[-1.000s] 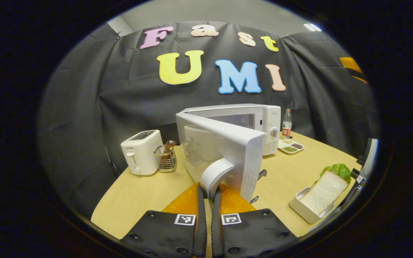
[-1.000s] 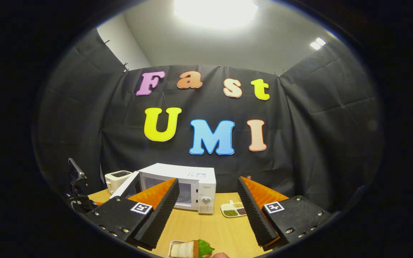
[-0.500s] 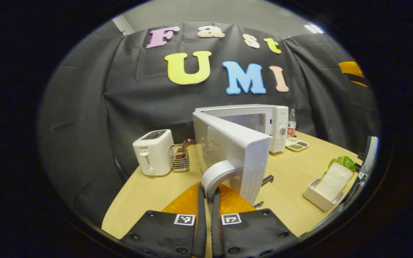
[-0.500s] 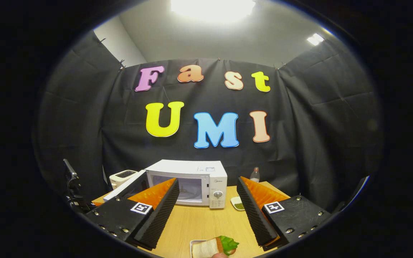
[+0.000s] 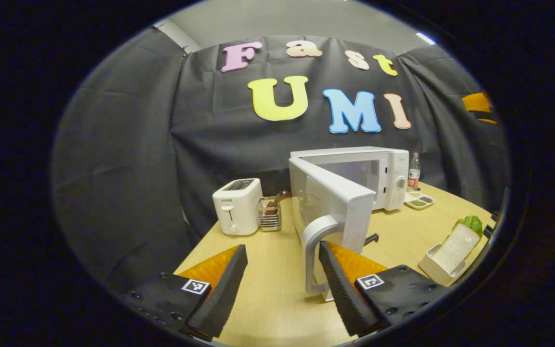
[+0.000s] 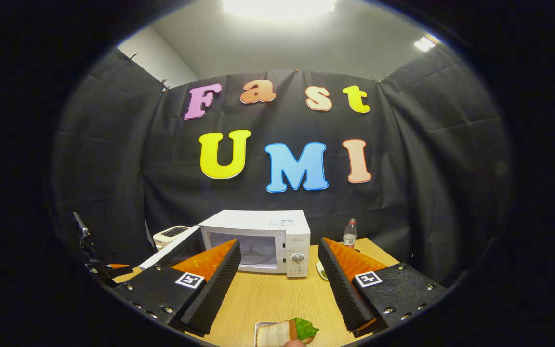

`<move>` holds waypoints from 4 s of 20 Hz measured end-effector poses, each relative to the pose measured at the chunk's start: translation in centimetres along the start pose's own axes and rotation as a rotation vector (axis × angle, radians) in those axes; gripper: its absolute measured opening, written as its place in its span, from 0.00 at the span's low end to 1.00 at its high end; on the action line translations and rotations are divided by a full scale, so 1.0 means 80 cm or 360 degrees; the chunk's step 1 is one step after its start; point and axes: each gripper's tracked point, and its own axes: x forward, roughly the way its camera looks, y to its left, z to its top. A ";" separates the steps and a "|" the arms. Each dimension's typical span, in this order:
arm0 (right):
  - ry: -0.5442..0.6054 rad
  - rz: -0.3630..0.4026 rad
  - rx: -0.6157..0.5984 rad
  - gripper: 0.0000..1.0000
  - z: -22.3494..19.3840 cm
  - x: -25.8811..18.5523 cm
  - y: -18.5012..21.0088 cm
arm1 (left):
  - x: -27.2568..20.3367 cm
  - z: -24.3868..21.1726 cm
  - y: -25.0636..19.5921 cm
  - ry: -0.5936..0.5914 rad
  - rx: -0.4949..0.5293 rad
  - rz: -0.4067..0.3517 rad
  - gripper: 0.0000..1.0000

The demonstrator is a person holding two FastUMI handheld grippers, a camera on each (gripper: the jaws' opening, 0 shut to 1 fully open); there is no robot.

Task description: Open the microwave oven with the left hand, put the food in, and close the microwave oven.

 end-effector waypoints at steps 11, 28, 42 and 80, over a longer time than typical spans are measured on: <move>0.0634 0.0193 0.0402 0.99 -0.125 0.026 -0.034 | -0.116 0.167 -0.004 -0.0393 -0.0107 0.0167 0.97; 0.1478 0.0388 0.0738 0.99 -0.306 -0.005 -0.043 | -0.188 0.215 -0.031 -0.0474 -0.0032 0.0268 1.00; 0.1848 0.0591 0.1008 0.69 -0.347 -0.038 -0.009 | -0.199 0.208 -0.077 -0.0460 -0.0051 0.0379 0.90; 0.0720 0.0275 0.1109 0.30 -0.232 0.339 0.166 | -0.009 0.202 0.153 -0.0431 -0.0150 0.0368 0.97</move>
